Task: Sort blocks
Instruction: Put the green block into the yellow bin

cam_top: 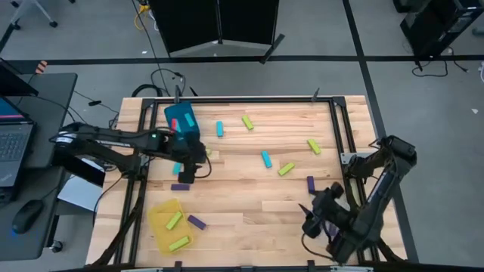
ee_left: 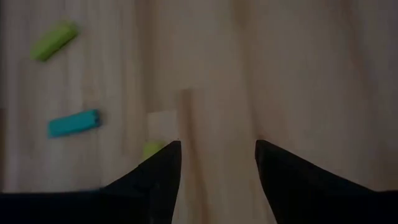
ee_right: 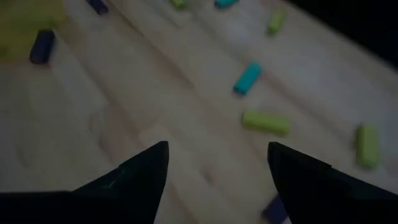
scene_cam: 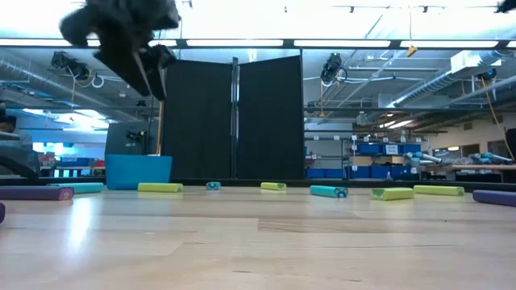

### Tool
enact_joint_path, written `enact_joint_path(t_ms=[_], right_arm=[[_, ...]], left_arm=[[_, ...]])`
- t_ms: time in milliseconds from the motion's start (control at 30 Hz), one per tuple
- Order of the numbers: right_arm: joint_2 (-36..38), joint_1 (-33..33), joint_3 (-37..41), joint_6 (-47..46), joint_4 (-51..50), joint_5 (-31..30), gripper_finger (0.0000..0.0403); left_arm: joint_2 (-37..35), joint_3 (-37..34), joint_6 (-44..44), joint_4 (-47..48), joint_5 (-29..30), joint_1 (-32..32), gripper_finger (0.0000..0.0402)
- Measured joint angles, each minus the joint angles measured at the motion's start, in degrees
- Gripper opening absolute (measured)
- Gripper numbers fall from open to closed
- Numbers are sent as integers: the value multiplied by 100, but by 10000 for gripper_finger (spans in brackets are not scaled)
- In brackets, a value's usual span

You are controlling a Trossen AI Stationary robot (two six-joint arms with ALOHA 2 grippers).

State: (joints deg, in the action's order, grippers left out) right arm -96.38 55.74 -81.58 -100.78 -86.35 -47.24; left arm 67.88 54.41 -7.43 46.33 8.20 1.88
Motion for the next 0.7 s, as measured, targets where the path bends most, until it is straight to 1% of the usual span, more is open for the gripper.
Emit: enact_joint_path(t_ms=[33, 133, 200, 300, 433, 533, 700], right_arm=[[43, -93, 0, 208, 34, -131, 283], [178, -330, 0, 840, 211, -383, 284], [238, -453, -2, 1288, 410, -396, 283], [278, -585, -2, 1773, 643, -396, 282], [284, -671, -2, 2163, 930, -392, 282], [284, -682, -2, 2306, 1147, -392, 280], [284, -682, -2, 2345, 1282, -392, 276]], left_arm=[[113, 0, 75, -53, 162, 15, 214], [503, 5, 281, -427, 302, -56, 214], [830, 7, 33, -410, 418, -173, 214], [1332, 6, -436, -399, 544, -519, 214], [1893, 85, -934, -258, 391, -1051, 214], [2161, 176, -1184, -217, 251, -1379, 214], [2460, 323, -1490, -175, 116, -1672, 214]])
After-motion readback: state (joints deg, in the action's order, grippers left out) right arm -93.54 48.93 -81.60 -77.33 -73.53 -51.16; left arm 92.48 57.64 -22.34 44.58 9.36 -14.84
